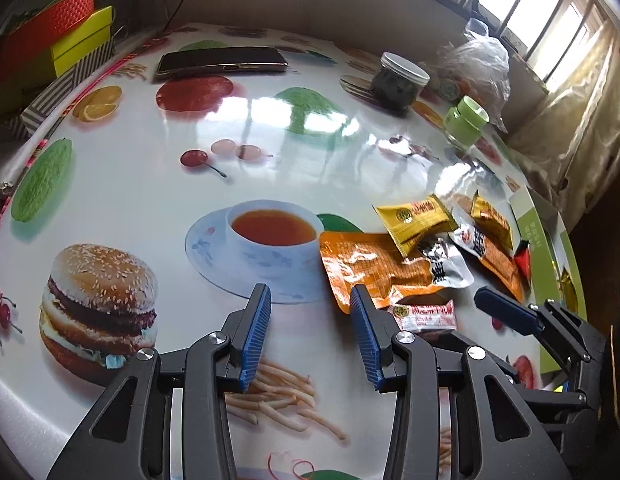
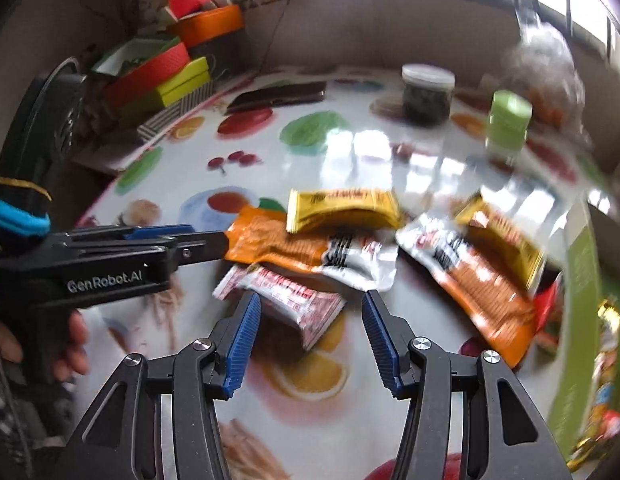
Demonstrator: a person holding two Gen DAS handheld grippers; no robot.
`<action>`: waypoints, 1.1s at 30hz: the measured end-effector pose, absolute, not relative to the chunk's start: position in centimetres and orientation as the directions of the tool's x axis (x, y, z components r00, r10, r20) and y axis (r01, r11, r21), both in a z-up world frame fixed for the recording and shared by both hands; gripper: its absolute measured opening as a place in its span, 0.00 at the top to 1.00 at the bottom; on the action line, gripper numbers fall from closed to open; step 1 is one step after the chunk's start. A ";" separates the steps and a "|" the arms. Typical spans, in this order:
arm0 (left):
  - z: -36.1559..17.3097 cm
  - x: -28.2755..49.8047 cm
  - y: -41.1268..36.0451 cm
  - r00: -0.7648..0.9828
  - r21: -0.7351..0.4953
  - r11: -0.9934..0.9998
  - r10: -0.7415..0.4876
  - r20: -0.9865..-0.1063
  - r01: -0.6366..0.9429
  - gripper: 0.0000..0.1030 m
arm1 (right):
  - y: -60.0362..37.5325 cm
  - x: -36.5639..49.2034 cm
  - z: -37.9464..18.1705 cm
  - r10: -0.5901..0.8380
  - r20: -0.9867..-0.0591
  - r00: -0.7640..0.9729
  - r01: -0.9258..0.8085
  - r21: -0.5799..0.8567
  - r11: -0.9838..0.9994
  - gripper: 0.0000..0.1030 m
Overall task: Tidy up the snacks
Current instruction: 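Grasp a small white-red packet with the right tool, then grasp an orange konjac packet with the left tool while the right tool holds the white-red packet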
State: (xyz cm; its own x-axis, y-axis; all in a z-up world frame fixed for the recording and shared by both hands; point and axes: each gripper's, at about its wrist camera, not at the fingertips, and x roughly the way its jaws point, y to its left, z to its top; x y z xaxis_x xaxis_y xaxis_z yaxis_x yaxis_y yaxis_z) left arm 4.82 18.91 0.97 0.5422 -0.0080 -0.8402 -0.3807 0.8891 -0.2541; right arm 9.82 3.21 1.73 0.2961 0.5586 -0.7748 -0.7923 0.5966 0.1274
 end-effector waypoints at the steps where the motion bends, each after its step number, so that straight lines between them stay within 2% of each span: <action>1: 1.0 4.8 19.1 0.543 -0.254 0.888 -0.007 -0.840 -0.383 0.59 | 3.5 9.6 1.8 0.567 -0.773 0.284 -0.812 0.120 0.571 0.49; 5: 0.9 4.7 19.5 0.539 -0.252 0.885 -0.002 -0.842 -0.392 0.59 | 5.4 9.1 1.5 0.567 -0.785 0.251 -0.874 0.067 0.481 0.48; 14: 0.8 4.9 19.8 0.544 -0.271 0.880 -0.018 -0.839 -0.389 0.59 | 5.6 9.3 0.2 0.530 -0.825 0.198 -0.871 0.100 0.480 0.48; 16: 0.9 5.0 19.9 0.542 -0.265 0.881 -0.011 -0.840 -0.392 0.59 | 5.3 9.2 0.2 0.533 -0.821 0.202 -0.860 0.111 0.497 0.54; 18: 0.9 5.2 19.8 0.543 -0.267 0.882 -0.016 -0.839 -0.387 0.59 | 4.8 9.3 0.2 0.534 -0.816 0.222 -0.844 0.113 0.524 0.70; 21: 0.8 5.5 19.5 0.540 -0.262 0.889 -0.020 -0.841 -0.375 0.59 | 4.1 9.7 0.3 0.540 -0.812 0.222 -0.817 0.147 0.558 0.82; 33: 0.8 6.1 18.6 0.541 -0.251 0.902 -0.023 -0.841 -0.351 0.59 | 0.3 11.1 2.3 0.559 -0.785 0.268 -0.716 0.226 0.660 0.82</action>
